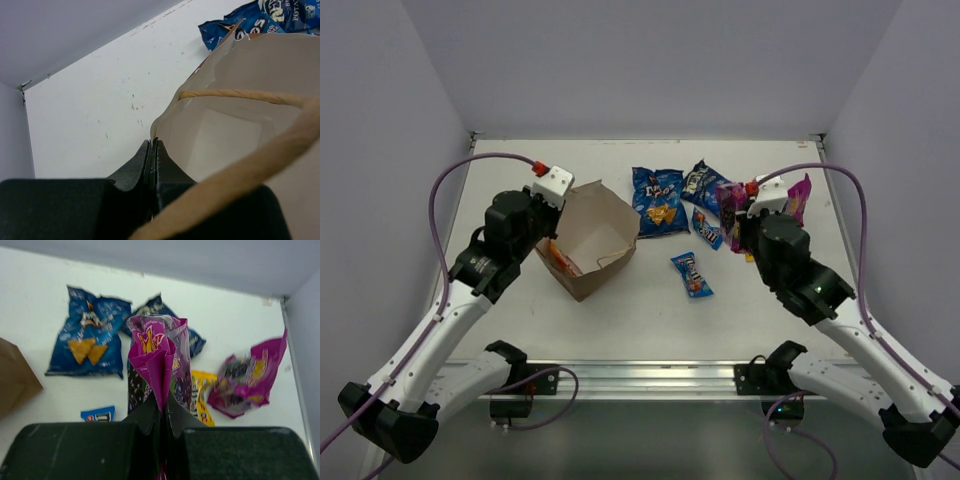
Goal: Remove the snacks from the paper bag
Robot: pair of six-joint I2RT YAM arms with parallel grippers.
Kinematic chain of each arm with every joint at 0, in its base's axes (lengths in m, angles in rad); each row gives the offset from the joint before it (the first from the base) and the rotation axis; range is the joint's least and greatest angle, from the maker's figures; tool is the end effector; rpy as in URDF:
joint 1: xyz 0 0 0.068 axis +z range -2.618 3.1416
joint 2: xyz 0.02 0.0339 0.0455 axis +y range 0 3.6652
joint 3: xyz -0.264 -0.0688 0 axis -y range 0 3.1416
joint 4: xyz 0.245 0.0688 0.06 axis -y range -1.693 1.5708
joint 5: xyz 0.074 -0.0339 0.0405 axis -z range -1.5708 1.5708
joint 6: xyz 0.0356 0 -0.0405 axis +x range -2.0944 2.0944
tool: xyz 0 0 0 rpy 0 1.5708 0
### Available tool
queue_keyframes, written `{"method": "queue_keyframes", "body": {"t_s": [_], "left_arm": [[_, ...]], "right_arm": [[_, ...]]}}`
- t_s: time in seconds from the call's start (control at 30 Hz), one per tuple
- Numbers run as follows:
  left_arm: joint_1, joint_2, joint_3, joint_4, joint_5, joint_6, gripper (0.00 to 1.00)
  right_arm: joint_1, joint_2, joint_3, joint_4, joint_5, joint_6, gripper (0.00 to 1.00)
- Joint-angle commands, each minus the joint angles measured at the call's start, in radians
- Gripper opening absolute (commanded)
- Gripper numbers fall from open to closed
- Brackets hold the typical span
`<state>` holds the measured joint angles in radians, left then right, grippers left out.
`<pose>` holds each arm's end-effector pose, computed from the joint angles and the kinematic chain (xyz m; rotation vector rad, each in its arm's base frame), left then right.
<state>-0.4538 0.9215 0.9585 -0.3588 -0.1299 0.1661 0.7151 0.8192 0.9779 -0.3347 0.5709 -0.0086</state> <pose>0.1878 -0.0865 0.3582 0.4917 1.8254 -0.0735 0.1444 0.0999 0.3861 -0.2070 1.7062 0.0242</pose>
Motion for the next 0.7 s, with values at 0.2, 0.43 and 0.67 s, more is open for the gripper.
{"method": "queue_keyframes", "body": {"t_s": [0.2,0.43,0.67], "left_arm": [[-0.002,-0.046,0.032,0.092,0.015,0.026,0.00],[-0.002,-0.042,0.037,0.081,0.006,0.047,0.00],[-0.002,-0.027,0.059,0.069,0.029,0.046,0.00]], "right_arm": [[-0.215,0.073,-0.246,0.019,-0.158,0.355,0.00],[-0.250,0.120,-0.188,-0.073,-0.196,0.372,0.61],[-0.169,0.080,0.159,-0.150,-0.439,0.187,0.85]]}}
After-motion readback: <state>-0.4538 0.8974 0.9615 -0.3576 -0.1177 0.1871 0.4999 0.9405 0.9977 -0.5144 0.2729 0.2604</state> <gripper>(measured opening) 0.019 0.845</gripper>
